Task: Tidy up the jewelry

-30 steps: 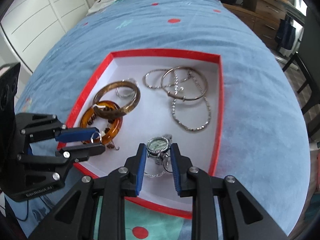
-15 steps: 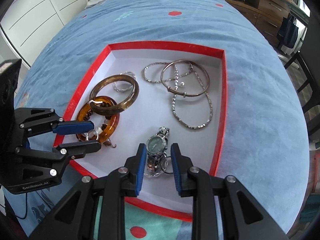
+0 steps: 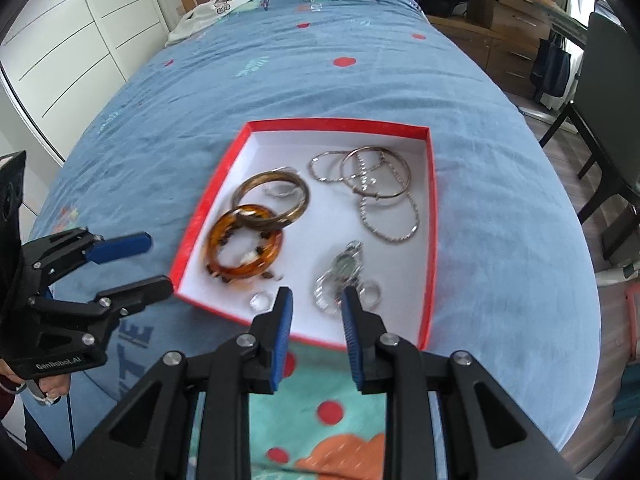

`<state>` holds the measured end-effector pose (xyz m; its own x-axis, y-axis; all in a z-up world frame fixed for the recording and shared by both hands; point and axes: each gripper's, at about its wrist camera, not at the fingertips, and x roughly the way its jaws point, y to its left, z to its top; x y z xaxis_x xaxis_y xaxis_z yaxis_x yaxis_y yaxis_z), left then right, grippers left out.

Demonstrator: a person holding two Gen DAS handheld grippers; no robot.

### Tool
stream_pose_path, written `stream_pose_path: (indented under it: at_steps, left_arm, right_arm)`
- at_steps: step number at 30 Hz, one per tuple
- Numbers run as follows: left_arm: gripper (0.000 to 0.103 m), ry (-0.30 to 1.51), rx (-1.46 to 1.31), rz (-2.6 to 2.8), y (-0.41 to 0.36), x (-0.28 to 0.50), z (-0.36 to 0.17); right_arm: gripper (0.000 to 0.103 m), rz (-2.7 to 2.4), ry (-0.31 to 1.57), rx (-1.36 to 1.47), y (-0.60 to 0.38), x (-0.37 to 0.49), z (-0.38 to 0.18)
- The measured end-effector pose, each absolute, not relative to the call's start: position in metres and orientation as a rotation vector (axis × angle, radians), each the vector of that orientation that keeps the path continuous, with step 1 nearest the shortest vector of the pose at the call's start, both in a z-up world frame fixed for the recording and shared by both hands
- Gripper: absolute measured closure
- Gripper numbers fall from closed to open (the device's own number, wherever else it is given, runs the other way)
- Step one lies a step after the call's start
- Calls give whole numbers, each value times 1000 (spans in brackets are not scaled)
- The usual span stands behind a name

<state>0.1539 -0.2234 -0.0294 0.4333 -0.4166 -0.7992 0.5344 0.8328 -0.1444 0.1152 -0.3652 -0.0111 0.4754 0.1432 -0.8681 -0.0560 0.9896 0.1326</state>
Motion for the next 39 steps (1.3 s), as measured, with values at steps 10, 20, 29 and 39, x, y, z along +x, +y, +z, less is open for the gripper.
stream_pose_path:
  at_steps: [10, 20, 29, 39]
  left_arm:
    - [21, 873, 73, -394, -165, 97, -5]
    - [7, 821, 48, -283, -117, 59, -1]
    - [6, 783, 58, -214, -93, 37, -2]
    - [3, 787, 62, -208, -88, 26, -7]
  right_arm:
    - [78, 86, 994, 122, -314, 49, 4]
    - [69, 50, 939, 140, -283, 10, 8]
    - [63, 27, 927, 152, -272, -8, 4]
    - [62, 22, 933, 169, -270, -17, -5]
